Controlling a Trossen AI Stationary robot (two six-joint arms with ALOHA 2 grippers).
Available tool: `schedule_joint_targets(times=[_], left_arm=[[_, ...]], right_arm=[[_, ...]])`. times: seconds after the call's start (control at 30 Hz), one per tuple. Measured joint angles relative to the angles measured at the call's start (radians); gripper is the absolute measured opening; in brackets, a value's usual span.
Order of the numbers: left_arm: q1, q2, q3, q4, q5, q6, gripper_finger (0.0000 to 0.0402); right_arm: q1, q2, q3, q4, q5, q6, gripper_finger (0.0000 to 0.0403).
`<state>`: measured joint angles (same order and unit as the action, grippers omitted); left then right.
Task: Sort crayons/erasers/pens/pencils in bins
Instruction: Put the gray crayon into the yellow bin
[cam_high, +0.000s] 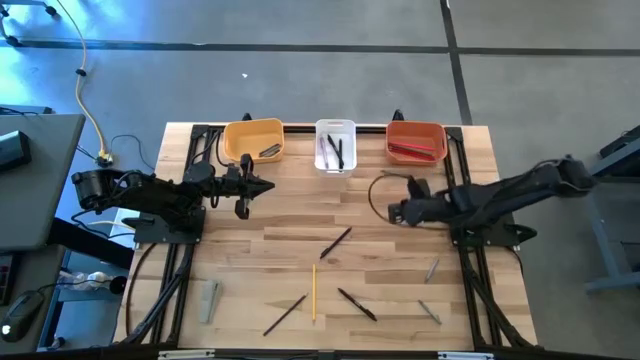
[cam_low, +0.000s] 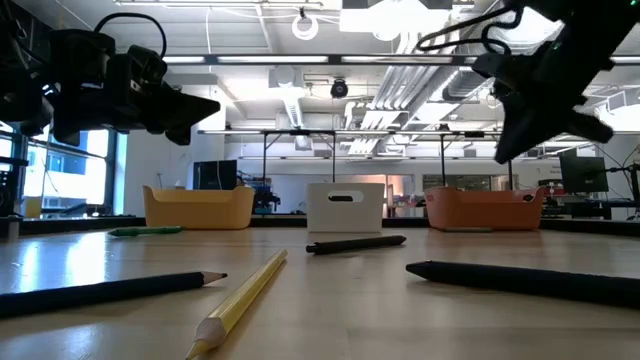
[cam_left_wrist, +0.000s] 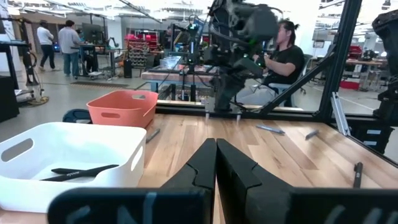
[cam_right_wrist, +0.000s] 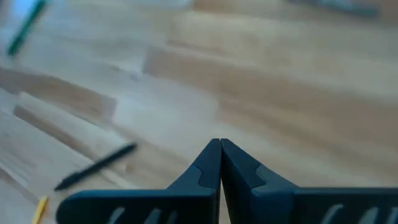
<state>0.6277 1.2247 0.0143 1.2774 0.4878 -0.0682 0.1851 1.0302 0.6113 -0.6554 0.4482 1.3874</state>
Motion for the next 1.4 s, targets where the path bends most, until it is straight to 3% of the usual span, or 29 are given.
schedule_joint_targets(times=[0.1,0.27,0.5,0.63,0.83,1.4], left_arm=[[0.000,0.000,0.000,0.000,0.001,-0.007,0.0000],[0.000,0.000,0.000,0.000,0.001,-0.014,0.0000],[0.000,0.000,0.000,-0.001,0.004,-0.030,0.0000],[0.000,0.000,0.000,-0.001,0.004,-0.032,0.0000],[0.000,0.000,0.000,-0.001,0.004,-0.053,0.0000],[-0.016,0.000,0.000,0.006,0.002,-0.060,0.0000]], right_arm=[[0.080,0.083,0.089,-0.148,-0.022,0.157,0.0000],[0.192,0.221,0.239,-0.350,-0.171,0.471,0.0000],[0.378,0.352,0.305,-0.391,-0.327,0.886,0.0004],[0.389,0.422,0.305,-0.319,-0.435,0.929,0.0030],[0.433,0.467,0.306,-0.388,-0.640,0.995,0.0091],[0.477,0.447,0.093,-0.148,-0.626,1.011,0.0108]])
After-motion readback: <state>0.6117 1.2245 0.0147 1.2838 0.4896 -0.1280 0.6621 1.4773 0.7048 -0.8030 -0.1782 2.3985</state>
